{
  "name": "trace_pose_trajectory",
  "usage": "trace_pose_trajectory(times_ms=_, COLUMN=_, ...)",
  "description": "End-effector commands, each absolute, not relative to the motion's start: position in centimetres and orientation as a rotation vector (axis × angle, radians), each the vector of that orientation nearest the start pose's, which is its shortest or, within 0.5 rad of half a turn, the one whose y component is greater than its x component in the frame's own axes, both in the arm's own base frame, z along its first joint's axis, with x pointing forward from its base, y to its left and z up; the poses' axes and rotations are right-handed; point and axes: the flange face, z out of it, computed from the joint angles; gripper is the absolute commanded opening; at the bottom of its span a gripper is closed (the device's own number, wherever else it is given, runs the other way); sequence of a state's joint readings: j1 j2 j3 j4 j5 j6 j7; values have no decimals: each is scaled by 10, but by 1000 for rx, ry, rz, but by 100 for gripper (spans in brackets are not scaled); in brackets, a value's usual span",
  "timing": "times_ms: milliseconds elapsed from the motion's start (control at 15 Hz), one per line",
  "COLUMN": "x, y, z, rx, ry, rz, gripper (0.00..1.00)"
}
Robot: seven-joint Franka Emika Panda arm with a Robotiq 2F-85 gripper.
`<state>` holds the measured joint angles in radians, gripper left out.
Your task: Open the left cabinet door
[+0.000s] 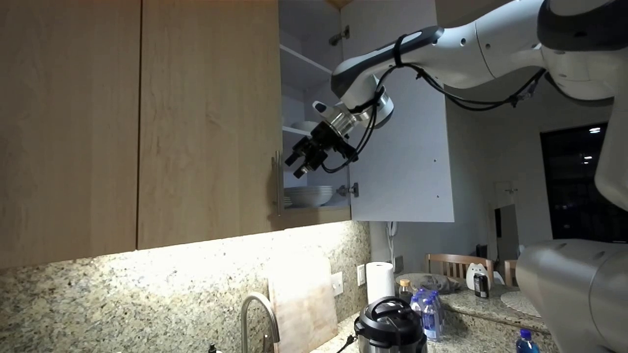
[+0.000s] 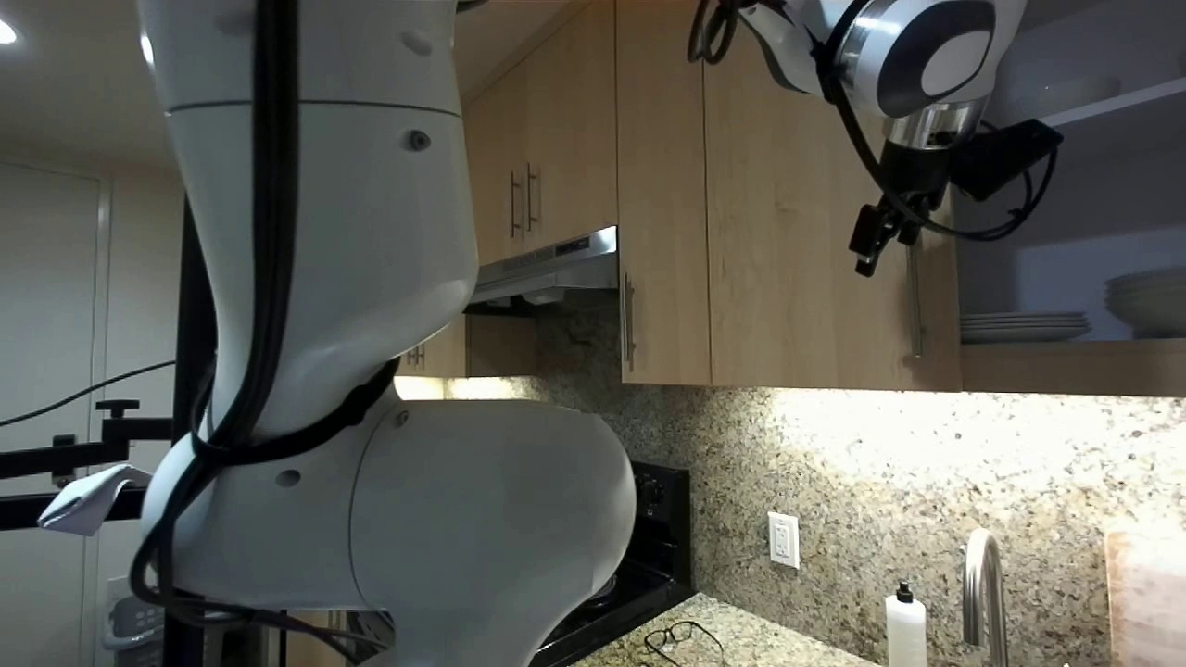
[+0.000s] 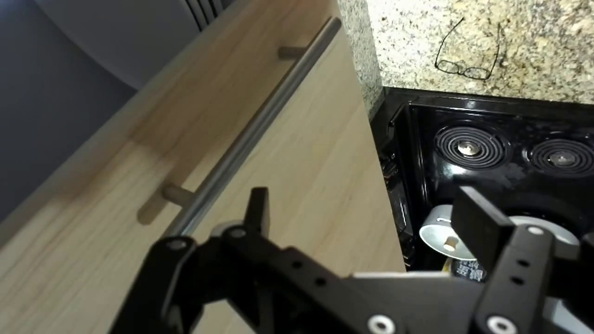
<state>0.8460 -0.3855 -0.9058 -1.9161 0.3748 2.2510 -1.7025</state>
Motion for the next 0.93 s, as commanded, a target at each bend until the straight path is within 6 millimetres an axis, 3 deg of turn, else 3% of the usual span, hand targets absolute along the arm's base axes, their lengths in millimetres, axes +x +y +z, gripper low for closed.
trace_pose_trajectory(times_ms=0, x=546, y=-96, z=646, rx=-2172, ry=-1845, rz=-1253, gripper=100)
trace_pose_trajectory(times_ms=200, x=560, y=-96, z=634, rx=-2212, ry=-1759, rz=-1209, gripper=100)
trace_pose_trajectory(times_ms=467, x=574, y=-113, z=615, rx=-2269, ry=-1630, rz=-1166, gripper=100)
trace_pose_trajectory(times_ms=867, x=590, y=-120, z=625, rx=-2278, ry=-1615, rz=-1163, gripper=100)
